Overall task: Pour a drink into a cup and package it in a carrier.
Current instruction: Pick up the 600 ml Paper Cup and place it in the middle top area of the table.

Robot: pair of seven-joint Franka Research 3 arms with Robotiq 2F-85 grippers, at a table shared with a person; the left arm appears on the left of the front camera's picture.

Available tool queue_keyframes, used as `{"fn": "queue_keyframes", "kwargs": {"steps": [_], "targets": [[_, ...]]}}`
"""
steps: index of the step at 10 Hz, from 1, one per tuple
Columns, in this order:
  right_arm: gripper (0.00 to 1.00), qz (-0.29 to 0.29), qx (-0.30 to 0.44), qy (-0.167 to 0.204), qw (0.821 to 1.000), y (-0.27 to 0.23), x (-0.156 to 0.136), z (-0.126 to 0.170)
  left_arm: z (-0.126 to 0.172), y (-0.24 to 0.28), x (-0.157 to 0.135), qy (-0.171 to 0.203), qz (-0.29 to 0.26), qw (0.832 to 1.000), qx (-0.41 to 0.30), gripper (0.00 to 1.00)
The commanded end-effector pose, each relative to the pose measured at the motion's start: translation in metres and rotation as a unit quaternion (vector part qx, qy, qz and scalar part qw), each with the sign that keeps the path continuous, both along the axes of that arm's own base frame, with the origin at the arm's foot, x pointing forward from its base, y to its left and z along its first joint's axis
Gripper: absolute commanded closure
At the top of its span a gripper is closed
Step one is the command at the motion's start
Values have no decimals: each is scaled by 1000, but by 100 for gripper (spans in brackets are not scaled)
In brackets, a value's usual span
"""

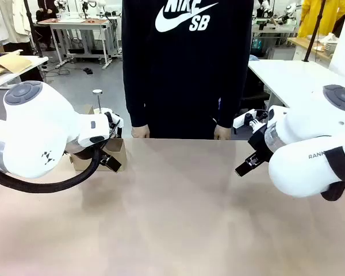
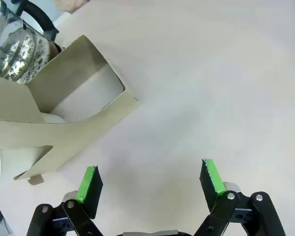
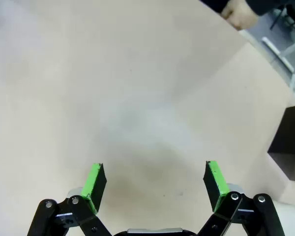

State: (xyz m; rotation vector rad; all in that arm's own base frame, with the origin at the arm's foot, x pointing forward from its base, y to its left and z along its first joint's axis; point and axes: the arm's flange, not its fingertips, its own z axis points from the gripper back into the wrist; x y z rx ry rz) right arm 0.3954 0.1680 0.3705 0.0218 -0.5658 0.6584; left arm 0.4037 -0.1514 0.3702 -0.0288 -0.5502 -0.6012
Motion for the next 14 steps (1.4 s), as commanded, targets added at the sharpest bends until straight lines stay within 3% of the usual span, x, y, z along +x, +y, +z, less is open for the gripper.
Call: {"fn": "queue_keyframes", "kwargs": {"steps": [1,10,14], "targets": [[0,0,0,0,1000,0,0,0,0,0,0,0,0,1000,0,0],[0,0,0,0,1000,0,0,0,0,0,0,0,0,1000,0,0],[0,43,50,27,997,-17,69,104,0,0,0,0,0,1000,0,0]]}}
